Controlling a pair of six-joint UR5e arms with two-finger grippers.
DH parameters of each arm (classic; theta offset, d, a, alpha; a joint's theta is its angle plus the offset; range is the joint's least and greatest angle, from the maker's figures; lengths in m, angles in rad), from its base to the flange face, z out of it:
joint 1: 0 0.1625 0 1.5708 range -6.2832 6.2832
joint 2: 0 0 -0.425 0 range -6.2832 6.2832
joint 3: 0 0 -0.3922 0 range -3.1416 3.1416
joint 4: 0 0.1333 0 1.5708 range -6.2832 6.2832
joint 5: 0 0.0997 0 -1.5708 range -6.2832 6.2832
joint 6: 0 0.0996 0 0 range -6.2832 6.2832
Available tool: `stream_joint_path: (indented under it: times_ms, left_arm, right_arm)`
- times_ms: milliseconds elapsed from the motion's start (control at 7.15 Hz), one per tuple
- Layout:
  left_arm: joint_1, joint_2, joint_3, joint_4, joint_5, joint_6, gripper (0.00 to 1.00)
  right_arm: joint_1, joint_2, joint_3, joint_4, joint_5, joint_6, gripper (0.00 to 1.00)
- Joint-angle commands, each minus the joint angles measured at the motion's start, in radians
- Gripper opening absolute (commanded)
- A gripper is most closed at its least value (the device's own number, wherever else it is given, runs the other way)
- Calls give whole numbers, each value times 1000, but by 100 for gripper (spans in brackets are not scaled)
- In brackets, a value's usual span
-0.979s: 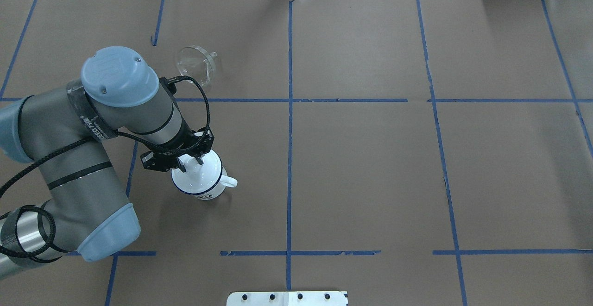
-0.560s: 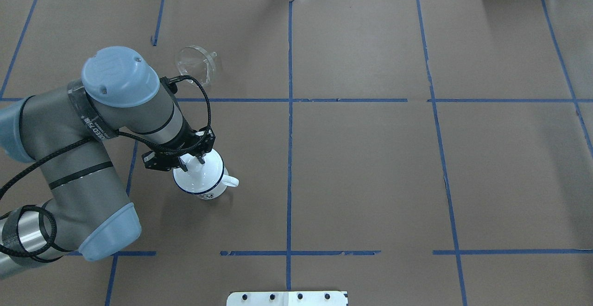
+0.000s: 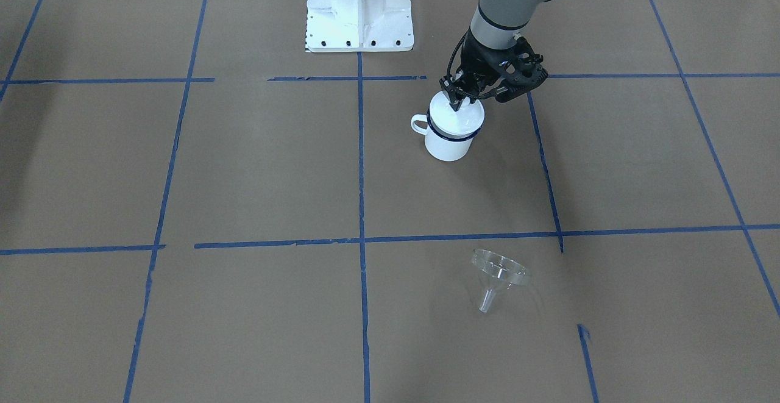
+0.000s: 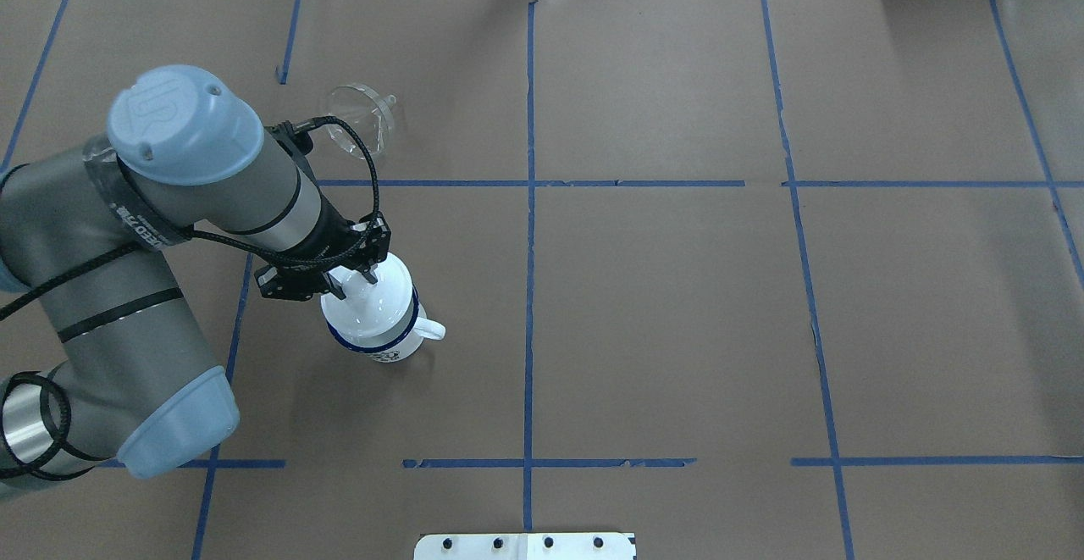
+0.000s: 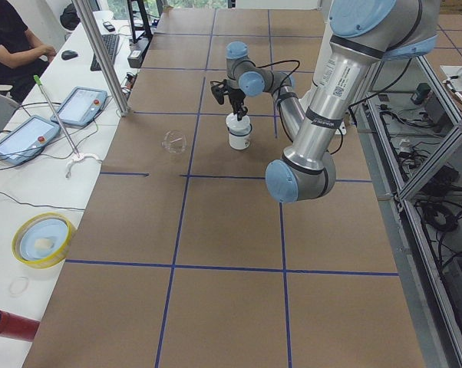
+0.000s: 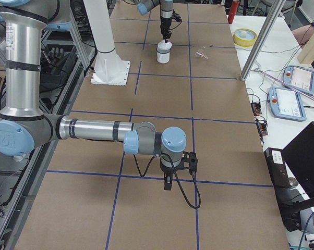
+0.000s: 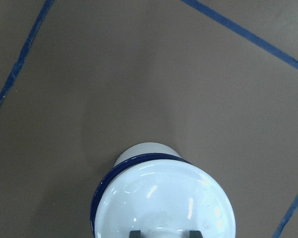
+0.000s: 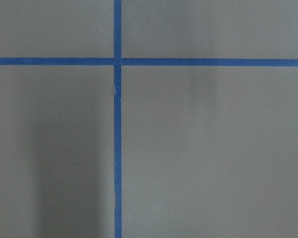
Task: Place funnel on cup
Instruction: 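Carry the lid beside the mug and lower it onto the table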
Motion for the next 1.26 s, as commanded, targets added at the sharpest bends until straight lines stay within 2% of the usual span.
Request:
stream_joint_path:
  times_ms: [0, 140, 420, 699, 839, 979, 1119]
  left_arm:
    - [-90, 4, -100, 71, 3, 11, 0]
    - [-106, 22, -135, 77, 3, 69, 0]
    - [-106, 154, -197, 80, 3, 168, 0]
    - [-106, 265, -205, 69, -5, 246, 0]
    - [-103, 294, -176, 22, -10, 261, 0]
    - [-97, 296, -89, -57, -17, 249, 0]
    - [-97, 297, 0, -151, -107, 244, 0]
  right_arm:
    - [0, 0, 0, 0, 0, 0, 100]
    - [0, 0, 0, 0, 0, 0, 100]
    - [0, 0, -1, 0, 0, 0, 100]
    - [0, 0, -1, 0, 0, 0, 100]
    - [0, 0, -1, 0, 0, 0, 100]
    - [0, 0, -1, 0, 0, 0, 100]
    - [0, 0, 0, 0, 0, 0, 100]
